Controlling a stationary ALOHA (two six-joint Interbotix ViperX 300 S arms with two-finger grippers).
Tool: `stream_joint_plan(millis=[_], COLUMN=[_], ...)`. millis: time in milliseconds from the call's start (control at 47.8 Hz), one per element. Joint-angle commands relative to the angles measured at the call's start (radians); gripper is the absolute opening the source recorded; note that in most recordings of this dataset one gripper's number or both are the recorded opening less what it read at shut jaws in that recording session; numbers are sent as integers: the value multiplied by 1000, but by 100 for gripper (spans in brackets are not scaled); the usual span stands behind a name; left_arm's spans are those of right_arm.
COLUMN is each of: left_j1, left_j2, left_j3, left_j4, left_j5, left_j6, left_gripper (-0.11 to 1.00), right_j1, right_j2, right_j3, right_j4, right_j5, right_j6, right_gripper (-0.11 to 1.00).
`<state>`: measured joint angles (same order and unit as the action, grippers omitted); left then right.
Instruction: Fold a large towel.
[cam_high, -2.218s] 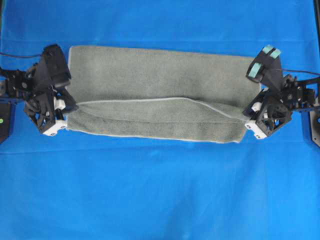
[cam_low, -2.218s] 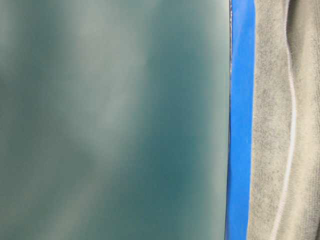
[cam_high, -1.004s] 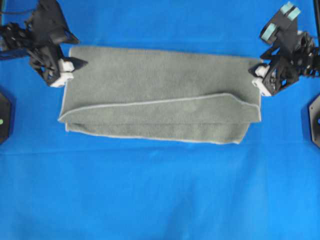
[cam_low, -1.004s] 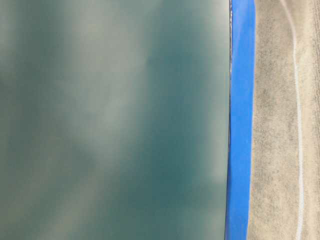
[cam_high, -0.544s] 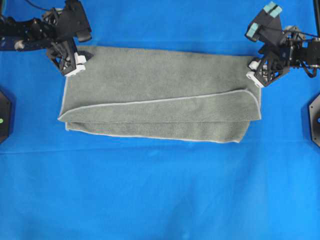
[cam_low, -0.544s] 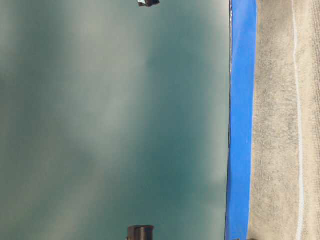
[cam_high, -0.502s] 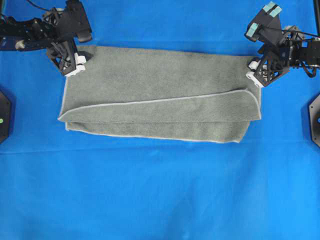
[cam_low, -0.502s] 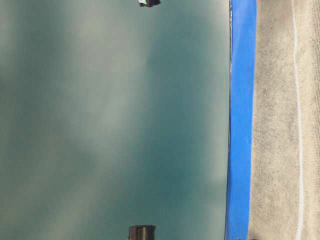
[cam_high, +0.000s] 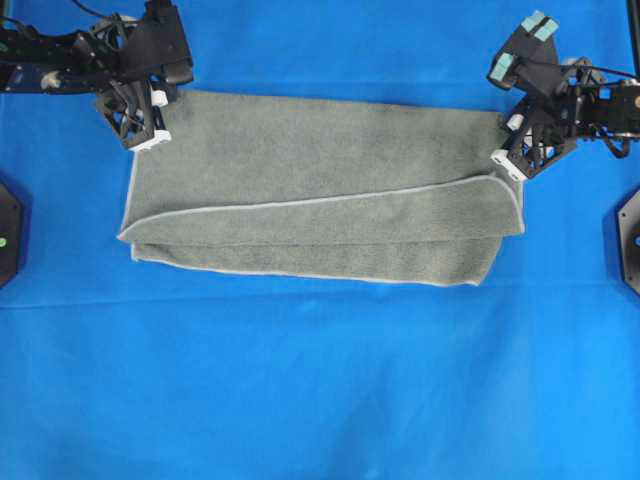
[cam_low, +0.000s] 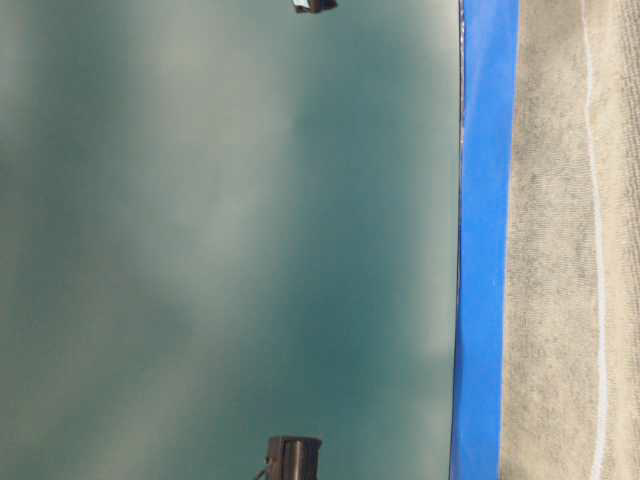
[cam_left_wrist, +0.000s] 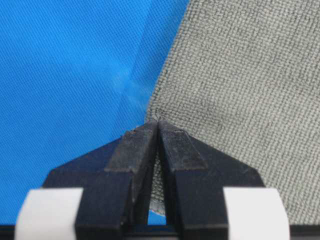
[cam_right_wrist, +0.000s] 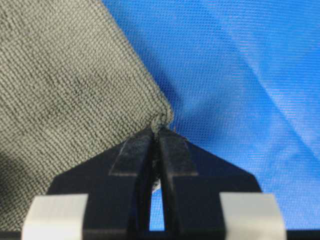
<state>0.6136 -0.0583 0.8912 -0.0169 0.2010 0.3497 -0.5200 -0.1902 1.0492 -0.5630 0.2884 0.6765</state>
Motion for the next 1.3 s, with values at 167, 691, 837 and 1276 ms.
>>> stream_joint_plan(millis=[167, 691, 837, 1276], left_j1=[-6, -212, -296, -686], left_j2=[-141, -477, -508, -488], left_j3=[-77, -218, -219, -353], left_j4=[-3, -6, -8, -9], left_j5=[219, 552, 577, 367], left_j6=[-21, -160, -207, -325], left_gripper=[1, 1, 1, 1], right_j1=[52, 287, 270, -80], right_j2=[-264, -690, -673, -439], right_j3=[-23, -78, -98, -367], right_j4=[14, 77, 49, -86], right_j5=[114, 301, 298, 117], right_j6=[2, 8, 6, -8], right_gripper=[2, 2, 2, 2])
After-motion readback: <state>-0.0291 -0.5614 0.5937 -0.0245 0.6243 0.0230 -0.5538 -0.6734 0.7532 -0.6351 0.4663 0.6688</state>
